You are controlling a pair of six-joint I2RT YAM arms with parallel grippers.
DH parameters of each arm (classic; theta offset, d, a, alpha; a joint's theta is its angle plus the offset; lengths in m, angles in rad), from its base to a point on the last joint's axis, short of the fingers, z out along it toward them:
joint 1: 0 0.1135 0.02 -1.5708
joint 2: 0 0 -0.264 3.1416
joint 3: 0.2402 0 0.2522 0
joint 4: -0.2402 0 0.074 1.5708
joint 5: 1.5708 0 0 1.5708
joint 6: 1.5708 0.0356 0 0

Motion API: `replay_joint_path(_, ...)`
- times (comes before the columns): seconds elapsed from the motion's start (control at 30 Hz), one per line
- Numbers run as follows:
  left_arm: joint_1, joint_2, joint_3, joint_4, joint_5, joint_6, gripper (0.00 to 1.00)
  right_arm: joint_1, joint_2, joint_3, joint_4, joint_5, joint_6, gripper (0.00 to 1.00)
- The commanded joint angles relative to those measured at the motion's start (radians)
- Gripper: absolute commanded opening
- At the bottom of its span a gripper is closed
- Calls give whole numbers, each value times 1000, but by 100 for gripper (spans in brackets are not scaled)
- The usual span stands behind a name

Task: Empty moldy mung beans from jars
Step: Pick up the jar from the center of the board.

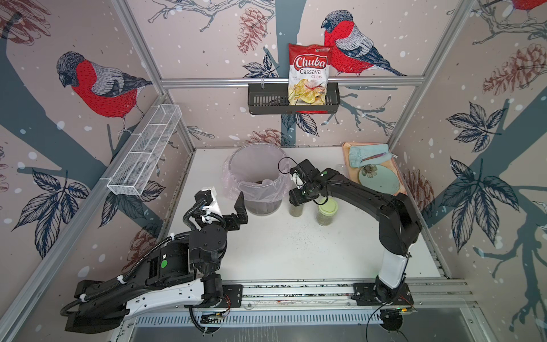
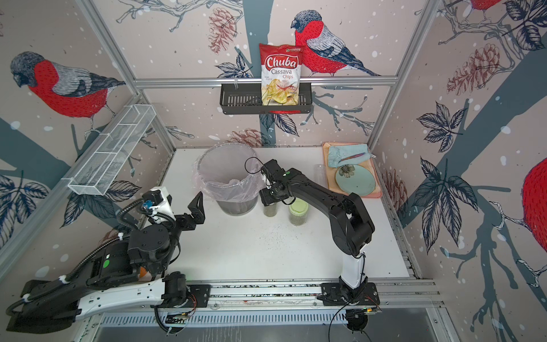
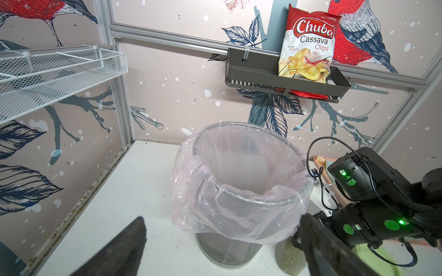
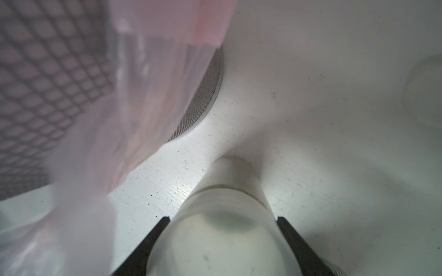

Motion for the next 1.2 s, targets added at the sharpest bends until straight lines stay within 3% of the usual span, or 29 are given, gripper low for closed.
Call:
replay_joint_path(0.0,0,-3,7,-14,-28,-13,97,0,-6,-5,-31,8,2,63)
replay_joint_path(0.27,0,1,12,-13,-50,-9,97,-1,-35,-9,-43,11,3,55)
replay_joint_path(0.83,-1,11,26,41,-67,93,97,-67,-110,5,-74,18,9,50)
replay_joint_path(0.97,-1,30,46,89,-51,222,97,-100,-135,33,-94,14,8,49)
replay_joint_path(1.17,-1,-1,43,261,142,542,97,-133,-194,84,-125,6,10,48)
